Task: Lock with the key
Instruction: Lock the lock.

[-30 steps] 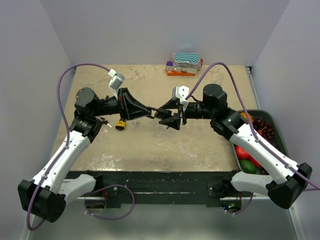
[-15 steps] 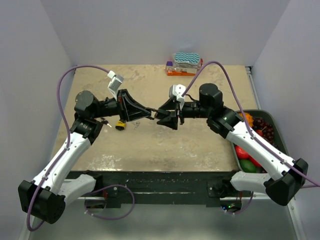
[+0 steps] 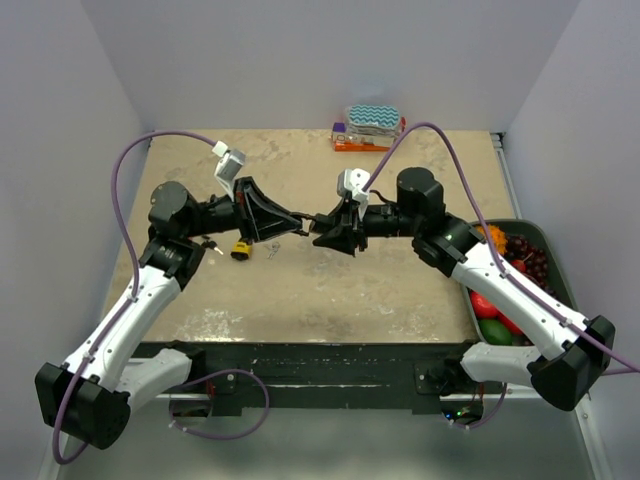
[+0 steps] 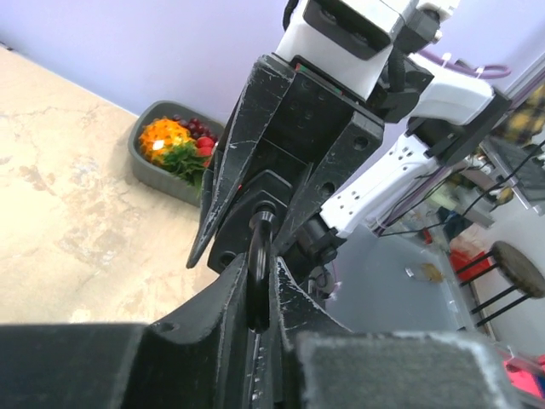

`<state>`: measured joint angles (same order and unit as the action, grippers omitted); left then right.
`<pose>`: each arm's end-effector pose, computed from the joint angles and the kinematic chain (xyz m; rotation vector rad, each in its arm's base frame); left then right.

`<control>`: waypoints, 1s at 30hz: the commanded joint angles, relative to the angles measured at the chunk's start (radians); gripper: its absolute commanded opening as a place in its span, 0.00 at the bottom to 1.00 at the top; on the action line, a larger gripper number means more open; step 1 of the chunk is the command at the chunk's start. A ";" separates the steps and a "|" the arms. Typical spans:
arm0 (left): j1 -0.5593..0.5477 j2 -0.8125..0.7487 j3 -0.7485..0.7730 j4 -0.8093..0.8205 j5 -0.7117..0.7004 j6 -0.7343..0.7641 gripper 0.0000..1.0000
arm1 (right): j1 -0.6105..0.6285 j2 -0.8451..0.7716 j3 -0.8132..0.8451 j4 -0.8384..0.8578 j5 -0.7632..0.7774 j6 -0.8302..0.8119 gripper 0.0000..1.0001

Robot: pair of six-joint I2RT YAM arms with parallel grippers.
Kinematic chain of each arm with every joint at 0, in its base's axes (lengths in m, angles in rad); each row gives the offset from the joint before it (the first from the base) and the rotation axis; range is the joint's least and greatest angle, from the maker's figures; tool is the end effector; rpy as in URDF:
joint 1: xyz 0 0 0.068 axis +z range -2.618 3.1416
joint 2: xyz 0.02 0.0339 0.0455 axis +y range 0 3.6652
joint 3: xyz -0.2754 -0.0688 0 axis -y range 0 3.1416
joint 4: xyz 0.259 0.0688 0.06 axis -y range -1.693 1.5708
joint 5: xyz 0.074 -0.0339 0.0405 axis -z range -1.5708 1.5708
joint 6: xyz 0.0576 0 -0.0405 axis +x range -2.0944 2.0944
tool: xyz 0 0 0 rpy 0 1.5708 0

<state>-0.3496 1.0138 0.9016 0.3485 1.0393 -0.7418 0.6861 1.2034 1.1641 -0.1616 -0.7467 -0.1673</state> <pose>0.2074 -0.1285 0.4021 0.6956 1.5087 -1.5430 0.2044 0.2179 0.3971 -1.2314 1.3584 1.0271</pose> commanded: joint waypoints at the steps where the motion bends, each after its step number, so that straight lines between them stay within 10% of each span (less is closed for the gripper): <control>1: -0.006 -0.035 0.059 -0.095 -0.036 0.160 0.27 | 0.000 -0.030 0.006 0.070 -0.011 0.048 0.00; 4: -0.006 -0.043 0.101 -0.273 -0.035 0.363 0.49 | 0.000 -0.038 0.009 0.077 -0.017 0.078 0.00; 10: -0.006 -0.066 0.149 -0.563 -0.024 0.720 0.48 | 0.000 -0.050 0.023 0.057 -0.055 0.091 0.00; 22: -0.006 -0.066 0.160 -0.556 0.042 0.753 0.23 | 0.010 -0.047 0.025 0.007 -0.095 0.041 0.00; 30: -0.006 -0.070 0.161 -0.580 0.051 0.768 0.31 | 0.015 -0.042 0.031 -0.001 -0.097 0.032 0.00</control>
<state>-0.3504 0.9535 1.0191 -0.2356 1.0683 -0.0048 0.6910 1.2030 1.1534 -0.2222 -0.7994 -0.1181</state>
